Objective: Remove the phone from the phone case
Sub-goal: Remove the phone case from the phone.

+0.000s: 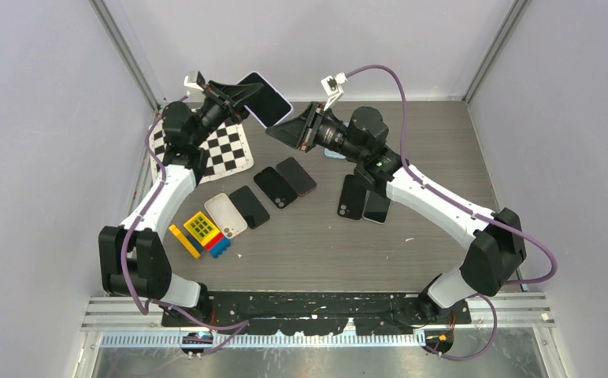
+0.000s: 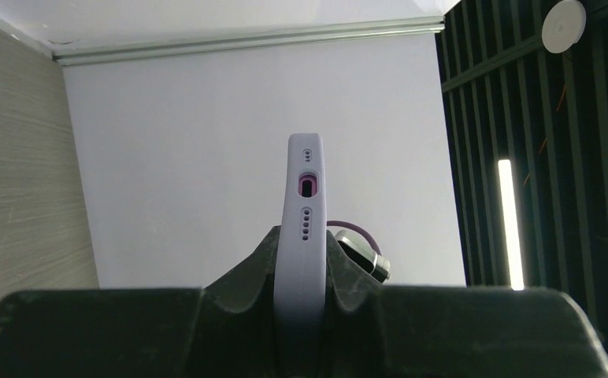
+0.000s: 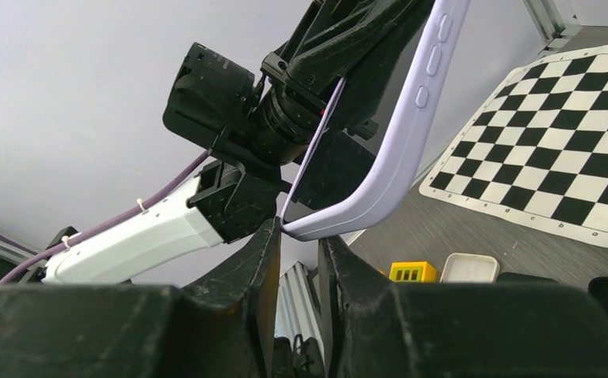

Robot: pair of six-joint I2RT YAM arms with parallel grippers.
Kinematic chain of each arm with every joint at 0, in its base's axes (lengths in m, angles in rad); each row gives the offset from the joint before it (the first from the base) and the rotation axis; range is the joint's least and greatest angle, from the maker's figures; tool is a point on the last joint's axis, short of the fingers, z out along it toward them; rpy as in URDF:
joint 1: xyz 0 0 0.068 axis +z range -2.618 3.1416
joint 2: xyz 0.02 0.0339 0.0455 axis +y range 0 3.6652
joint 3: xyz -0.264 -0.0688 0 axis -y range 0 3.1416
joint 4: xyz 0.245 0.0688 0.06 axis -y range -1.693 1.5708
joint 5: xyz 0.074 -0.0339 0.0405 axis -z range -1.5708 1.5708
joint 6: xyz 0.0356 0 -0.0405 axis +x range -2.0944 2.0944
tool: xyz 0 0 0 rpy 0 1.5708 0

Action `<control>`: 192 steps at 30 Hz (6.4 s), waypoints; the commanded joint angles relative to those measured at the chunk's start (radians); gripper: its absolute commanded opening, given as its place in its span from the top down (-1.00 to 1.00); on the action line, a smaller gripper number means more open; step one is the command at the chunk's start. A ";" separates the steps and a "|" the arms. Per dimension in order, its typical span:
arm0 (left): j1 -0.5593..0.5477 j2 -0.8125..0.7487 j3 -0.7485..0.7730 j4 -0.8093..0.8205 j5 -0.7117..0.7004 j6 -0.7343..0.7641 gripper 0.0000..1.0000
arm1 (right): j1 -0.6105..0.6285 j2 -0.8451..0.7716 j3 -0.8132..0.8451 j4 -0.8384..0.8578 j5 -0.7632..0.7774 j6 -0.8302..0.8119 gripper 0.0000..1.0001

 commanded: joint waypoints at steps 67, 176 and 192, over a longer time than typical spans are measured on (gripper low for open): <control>-0.032 -0.096 -0.046 -0.058 -0.008 -0.037 1.00 | 0.007 -0.004 -0.109 0.250 0.077 0.050 0.17; -0.144 0.011 0.102 -0.003 0.527 0.057 1.00 | 0.078 -0.021 0.187 -0.712 0.251 -0.820 0.99; -0.038 -0.027 0.116 0.061 0.511 0.237 1.00 | 0.051 -0.201 0.007 -0.525 -0.202 -0.652 -0.51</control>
